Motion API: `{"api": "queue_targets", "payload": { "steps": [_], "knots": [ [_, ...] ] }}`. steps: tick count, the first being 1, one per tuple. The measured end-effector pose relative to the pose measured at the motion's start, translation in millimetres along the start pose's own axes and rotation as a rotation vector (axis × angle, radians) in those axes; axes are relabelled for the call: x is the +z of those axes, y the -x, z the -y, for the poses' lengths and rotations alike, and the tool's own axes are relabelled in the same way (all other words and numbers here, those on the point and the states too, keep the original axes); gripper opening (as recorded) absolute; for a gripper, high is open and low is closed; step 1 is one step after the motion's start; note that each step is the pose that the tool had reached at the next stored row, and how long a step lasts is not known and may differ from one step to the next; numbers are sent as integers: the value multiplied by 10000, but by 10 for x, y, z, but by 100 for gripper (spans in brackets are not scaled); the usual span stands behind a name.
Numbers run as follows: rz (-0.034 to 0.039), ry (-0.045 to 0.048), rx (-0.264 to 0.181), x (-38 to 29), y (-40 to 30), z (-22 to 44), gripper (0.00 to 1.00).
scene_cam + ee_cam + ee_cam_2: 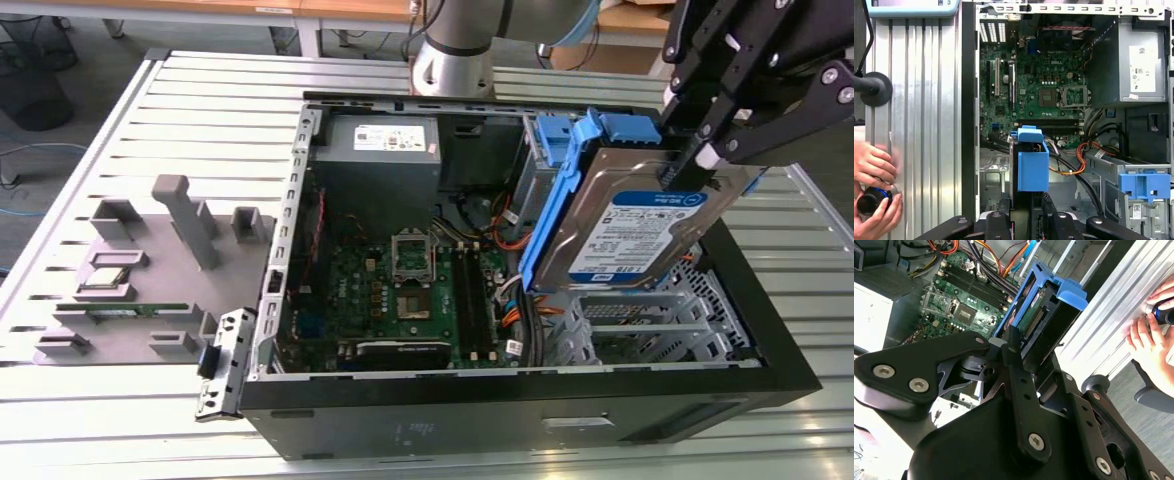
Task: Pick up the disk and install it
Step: 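Insert the disk into the insertion slot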
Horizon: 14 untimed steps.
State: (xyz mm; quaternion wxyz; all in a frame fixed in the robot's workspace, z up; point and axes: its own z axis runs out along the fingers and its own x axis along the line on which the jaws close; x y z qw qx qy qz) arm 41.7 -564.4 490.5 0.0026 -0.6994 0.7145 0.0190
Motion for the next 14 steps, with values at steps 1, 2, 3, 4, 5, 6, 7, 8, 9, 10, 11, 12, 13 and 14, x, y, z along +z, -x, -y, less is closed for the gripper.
{"api": "queue_targets", "payload": {
  "steps": [1,2,3,4,5,6,7,8,9,10,11,12,13,14],
  "knots": [
    [1,0,0,11,-3,1,35],
    [0,0,0,22,-5,2,35],
    [-1,0,0,34,-7,3,35],
    [1,0,0,47,-9,4,35],
    [2,0,1,60,-11,5,35],
    [1,0,1,73,-13,6,35],
    [1,0,0,84,-14,7,35],
    [1,0,1,95,-15,8,35],
    [0,0,1,104,-16,8,35],
    [1,0,1,114,-18,10,35],
    [1,0,1,123,-19,10,35],
    [1,0,1,132,-19,11,35],
    [1,0,1,135,-20,12,35],
    [0,0,1,135,-20,12,35]
  ]
}}
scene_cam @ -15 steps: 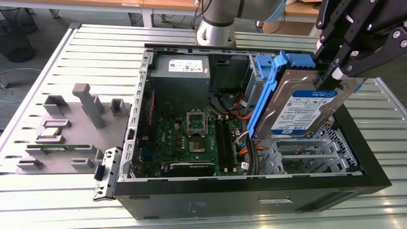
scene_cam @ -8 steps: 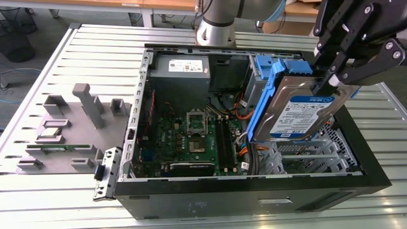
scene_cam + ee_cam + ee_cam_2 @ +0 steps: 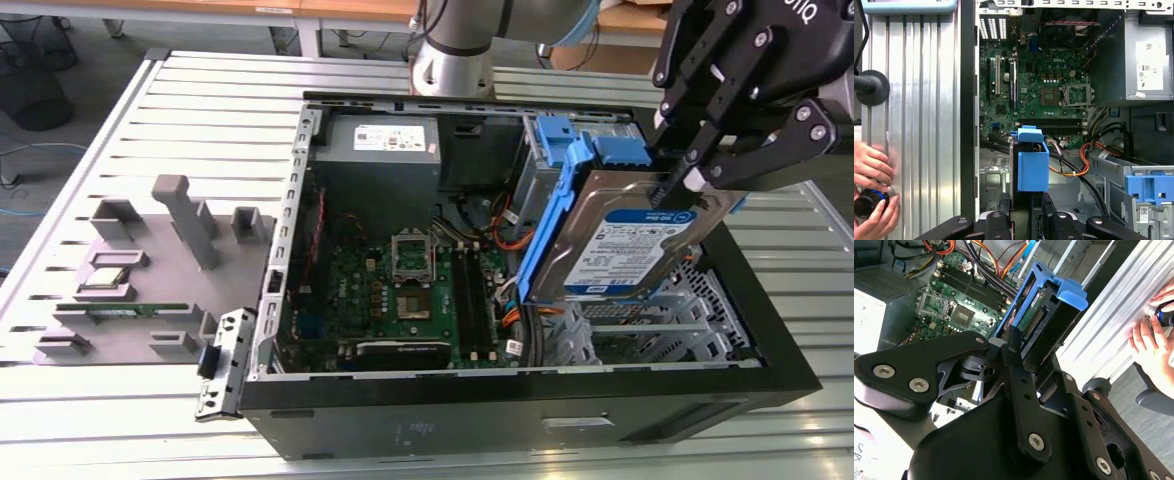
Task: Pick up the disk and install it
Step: 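Insert the disk into the insertion slot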
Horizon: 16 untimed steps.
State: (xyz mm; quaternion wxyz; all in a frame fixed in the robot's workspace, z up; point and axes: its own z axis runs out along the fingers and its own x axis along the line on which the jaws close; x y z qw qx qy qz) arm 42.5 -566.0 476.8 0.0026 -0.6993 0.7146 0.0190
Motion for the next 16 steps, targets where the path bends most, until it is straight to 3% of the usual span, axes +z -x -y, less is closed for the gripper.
{"api": "queue_targets", "payload": {
  "steps": [8,16],
  "knots": [
    [3,0,-2,2,0,17,35],
    [1,0,0,2,3,168,35]
  ]
}}
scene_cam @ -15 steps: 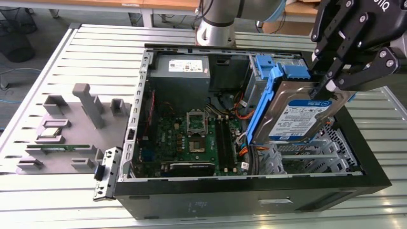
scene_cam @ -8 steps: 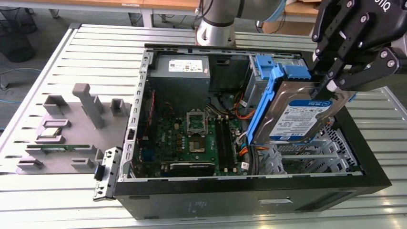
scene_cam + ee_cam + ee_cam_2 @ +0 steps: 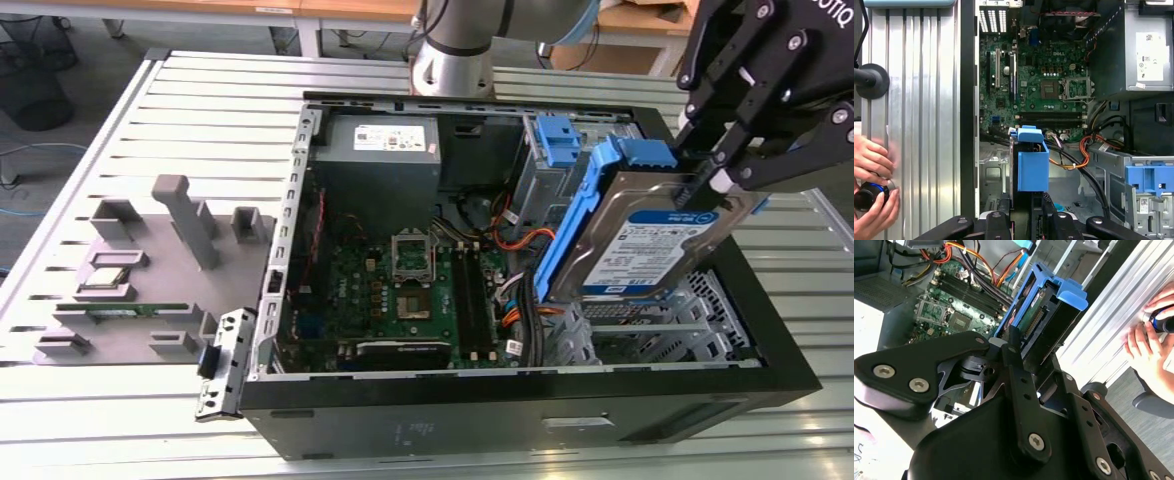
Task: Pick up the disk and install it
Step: 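Insert the disk into the insertion slot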
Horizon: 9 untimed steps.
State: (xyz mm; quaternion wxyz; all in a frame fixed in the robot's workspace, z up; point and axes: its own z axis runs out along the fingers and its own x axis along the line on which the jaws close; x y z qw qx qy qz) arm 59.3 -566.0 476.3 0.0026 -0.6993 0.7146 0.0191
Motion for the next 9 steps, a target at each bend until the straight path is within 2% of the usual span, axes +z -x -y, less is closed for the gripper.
{"api": "queue_targets", "payload": {
  "steps": [9],
  "knots": [
    [0,0,0,-1,5,209,35]
  ]
}}
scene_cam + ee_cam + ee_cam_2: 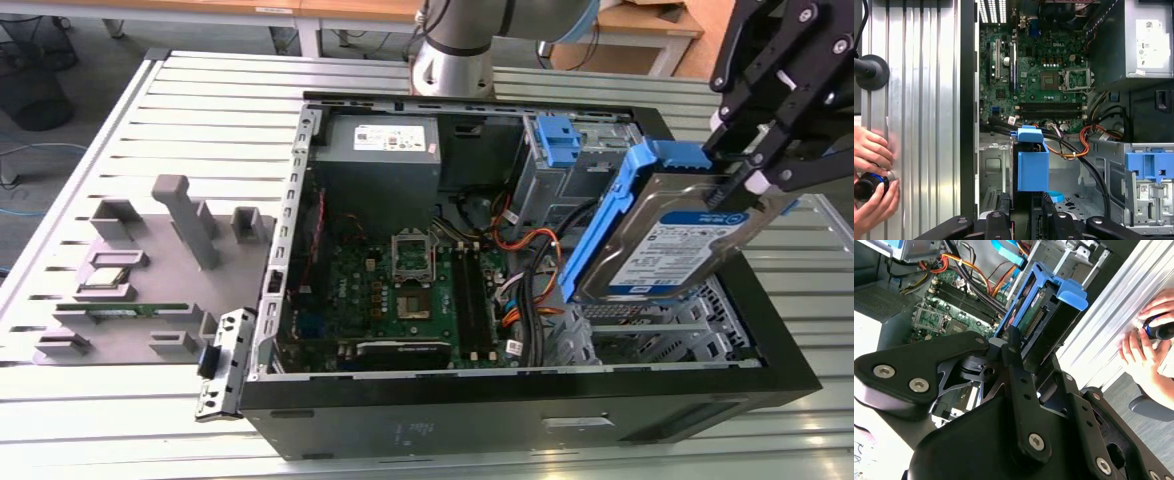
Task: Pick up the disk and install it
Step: 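Insert the disk into the insertion slot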
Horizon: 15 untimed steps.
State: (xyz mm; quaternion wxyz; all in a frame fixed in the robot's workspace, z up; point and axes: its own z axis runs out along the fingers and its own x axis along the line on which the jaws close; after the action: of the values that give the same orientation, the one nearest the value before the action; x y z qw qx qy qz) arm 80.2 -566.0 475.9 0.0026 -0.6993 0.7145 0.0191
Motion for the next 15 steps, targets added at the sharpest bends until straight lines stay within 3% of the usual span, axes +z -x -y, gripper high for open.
{"api": "queue_targets", "payload": {
  "steps": [9,15],
  "knots": [
    [0,0,0,1,3,164,35],
    [2,0,0,4,5,237,35]
  ]
}}
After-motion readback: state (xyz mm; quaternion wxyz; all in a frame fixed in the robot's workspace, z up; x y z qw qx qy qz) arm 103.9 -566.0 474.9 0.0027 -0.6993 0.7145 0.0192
